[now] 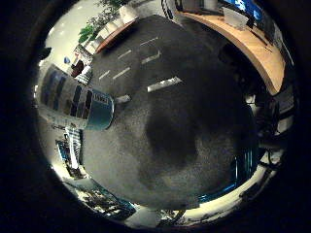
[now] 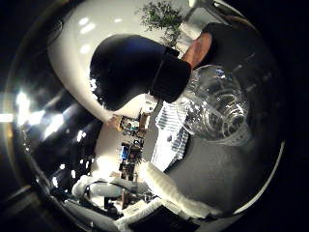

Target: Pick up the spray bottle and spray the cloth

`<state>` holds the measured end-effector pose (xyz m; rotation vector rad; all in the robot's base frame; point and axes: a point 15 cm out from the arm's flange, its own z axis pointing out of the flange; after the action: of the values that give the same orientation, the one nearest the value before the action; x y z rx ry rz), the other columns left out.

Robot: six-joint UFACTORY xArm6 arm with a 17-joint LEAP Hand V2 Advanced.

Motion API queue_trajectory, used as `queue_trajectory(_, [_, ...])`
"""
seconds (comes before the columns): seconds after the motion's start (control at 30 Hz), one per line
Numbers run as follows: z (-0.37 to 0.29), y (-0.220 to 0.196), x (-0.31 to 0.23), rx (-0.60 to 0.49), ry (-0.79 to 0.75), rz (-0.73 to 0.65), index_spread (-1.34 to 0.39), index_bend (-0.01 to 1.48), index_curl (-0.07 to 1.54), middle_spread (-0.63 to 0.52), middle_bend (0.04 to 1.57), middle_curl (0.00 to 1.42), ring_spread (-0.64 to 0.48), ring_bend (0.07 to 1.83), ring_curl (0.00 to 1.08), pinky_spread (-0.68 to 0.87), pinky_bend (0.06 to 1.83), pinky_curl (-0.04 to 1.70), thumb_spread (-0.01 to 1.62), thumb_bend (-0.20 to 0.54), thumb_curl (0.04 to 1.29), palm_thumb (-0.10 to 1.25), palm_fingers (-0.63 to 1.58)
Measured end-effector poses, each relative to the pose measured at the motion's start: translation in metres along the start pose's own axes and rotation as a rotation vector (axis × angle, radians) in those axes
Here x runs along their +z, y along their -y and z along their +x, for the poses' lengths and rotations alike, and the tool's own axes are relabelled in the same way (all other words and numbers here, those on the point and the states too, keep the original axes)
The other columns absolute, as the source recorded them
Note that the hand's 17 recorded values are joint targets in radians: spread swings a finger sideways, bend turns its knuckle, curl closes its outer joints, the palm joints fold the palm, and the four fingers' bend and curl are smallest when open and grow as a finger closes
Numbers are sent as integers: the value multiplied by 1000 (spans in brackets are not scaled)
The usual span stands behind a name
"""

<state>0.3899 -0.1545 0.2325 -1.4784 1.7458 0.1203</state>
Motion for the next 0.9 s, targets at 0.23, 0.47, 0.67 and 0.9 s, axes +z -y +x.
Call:
queue_trajectory(0.23, [-11,9,19,-29,22,-23,-176,144,237,196,196,315,142,260,273,257,373,327,1028,-25,275,440,-11])
queue_trajectory(0.47, [-33,10,49,-77,43,-64,-176,143,229,193,216,329,139,295,281,261,379,327,1029,-25,275,439,15])
queue_trajectory(0.67, [-55,13,74,-119,76,-60,-169,147,235,166,240,335,120,332,282,266,392,324,1030,-23,278,452,115])
queue_trajectory(0.9, [-73,12,89,-114,140,-21,-229,158,244,21,339,365,-47,620,332,64,472,314,1054,-11,303,601,532])
